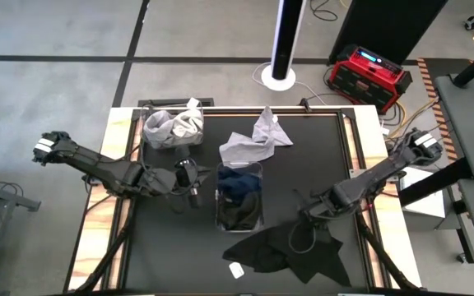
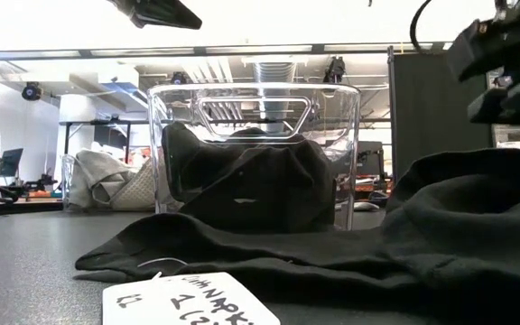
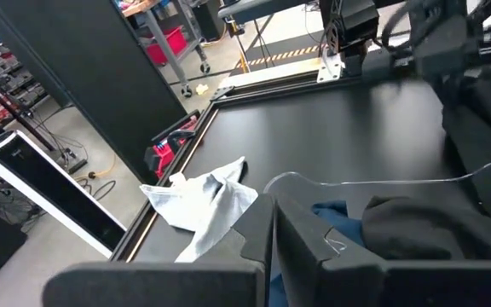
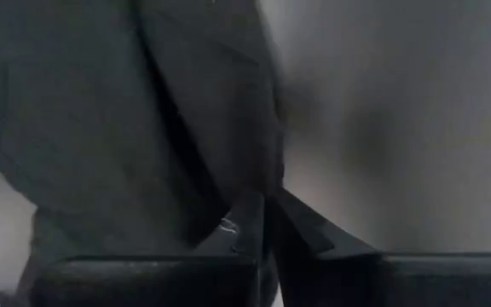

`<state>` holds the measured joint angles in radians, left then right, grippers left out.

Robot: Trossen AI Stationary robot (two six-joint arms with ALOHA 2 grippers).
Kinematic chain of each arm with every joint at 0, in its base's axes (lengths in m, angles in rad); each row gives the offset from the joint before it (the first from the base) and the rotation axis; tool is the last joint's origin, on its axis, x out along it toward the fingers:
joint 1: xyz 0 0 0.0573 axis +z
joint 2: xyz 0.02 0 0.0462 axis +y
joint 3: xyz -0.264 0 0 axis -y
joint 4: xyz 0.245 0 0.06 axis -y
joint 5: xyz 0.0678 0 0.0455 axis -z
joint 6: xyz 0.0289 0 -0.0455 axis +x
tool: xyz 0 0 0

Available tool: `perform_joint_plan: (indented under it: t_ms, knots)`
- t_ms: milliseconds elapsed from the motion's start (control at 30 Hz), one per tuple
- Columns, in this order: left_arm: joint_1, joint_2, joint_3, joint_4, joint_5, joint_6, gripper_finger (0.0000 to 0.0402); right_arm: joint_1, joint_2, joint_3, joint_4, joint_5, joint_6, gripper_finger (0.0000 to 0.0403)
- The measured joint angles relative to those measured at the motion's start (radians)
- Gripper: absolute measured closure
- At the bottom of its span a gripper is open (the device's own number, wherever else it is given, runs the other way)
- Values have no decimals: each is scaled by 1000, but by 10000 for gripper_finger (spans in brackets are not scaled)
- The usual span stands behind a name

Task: Sort towels by color in basket
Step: Put the black towel into the bottom transparent bin

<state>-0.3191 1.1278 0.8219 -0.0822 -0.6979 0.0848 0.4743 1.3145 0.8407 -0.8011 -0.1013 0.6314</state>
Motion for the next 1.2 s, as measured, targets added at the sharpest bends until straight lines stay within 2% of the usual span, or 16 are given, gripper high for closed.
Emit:
perform_joint_plan:
  t_ms: [200,400,600,733,933,1067,1200]
  knots:
    - [0,0,0,0,0,0,402,17,-149,57,-33,95,-35,394]
    - [0,0,0,7,2,0,402,54,-292,156,-21,280,-159,394]
    - [-1,0,0,74,87,11,402,72,-361,218,145,402,-443,394]
    - [-1,0,0,130,89,47,397,71,-362,248,282,479,-634,394]
    - [0,0,0,213,88,107,345,71,-332,291,432,657,-909,394]
    - [0,0,0,263,88,128,289,70,-324,294,589,638,-1140,394]
    - [-1,21,0,288,98,132,230,70,-330,273,717,453,-1286,394]
